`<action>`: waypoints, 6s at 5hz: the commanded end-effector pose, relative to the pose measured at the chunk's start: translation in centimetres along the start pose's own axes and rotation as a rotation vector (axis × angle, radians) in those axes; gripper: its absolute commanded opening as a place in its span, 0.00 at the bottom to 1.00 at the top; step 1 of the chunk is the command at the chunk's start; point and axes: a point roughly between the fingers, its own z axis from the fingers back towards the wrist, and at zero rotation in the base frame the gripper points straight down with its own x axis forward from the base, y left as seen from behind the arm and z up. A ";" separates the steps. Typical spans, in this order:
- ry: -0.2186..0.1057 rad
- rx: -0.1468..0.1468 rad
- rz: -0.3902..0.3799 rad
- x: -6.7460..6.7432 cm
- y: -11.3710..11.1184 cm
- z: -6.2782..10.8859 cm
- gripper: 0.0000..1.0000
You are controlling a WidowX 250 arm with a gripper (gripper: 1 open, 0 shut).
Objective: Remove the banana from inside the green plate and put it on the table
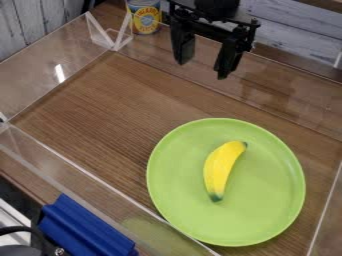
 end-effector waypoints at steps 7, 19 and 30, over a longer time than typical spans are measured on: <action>-0.136 -0.071 0.114 -6.0 -7.0 -5.8 1.00; -0.104 -0.128 0.099 -3.3 -5.7 -8.4 1.00; -0.023 -0.078 0.038 -2.7 -4.9 -6.3 0.00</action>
